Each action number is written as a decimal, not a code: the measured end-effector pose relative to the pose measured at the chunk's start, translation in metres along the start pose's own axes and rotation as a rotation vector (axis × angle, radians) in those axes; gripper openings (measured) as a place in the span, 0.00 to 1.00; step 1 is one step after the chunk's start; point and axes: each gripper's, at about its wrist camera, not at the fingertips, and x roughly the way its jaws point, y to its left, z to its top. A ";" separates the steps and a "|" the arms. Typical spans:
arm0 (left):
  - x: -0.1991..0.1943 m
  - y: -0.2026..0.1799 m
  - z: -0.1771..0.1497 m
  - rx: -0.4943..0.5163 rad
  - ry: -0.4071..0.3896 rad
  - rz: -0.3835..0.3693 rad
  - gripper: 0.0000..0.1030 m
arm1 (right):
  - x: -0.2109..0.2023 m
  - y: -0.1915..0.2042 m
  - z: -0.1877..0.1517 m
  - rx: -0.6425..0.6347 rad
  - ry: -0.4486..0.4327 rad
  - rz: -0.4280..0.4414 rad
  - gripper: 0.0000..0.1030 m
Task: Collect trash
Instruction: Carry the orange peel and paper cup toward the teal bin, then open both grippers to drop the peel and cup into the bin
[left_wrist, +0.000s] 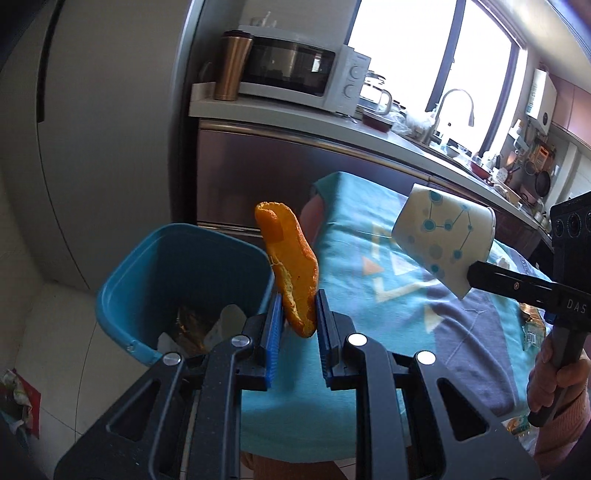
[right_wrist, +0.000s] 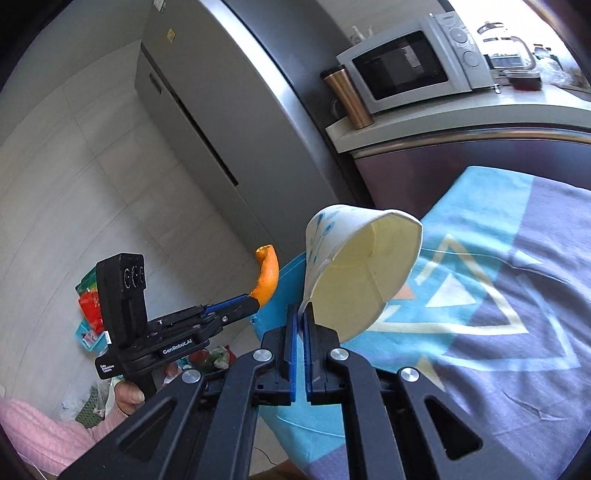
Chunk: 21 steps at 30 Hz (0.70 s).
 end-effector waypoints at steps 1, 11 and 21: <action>-0.001 0.007 0.000 -0.009 -0.001 0.014 0.18 | 0.007 0.003 0.003 -0.007 0.015 0.009 0.02; 0.012 0.063 -0.004 -0.076 0.032 0.101 0.18 | 0.083 0.023 0.017 -0.044 0.165 0.049 0.02; 0.038 0.089 -0.010 -0.127 0.084 0.132 0.19 | 0.137 0.033 0.016 -0.055 0.285 0.033 0.02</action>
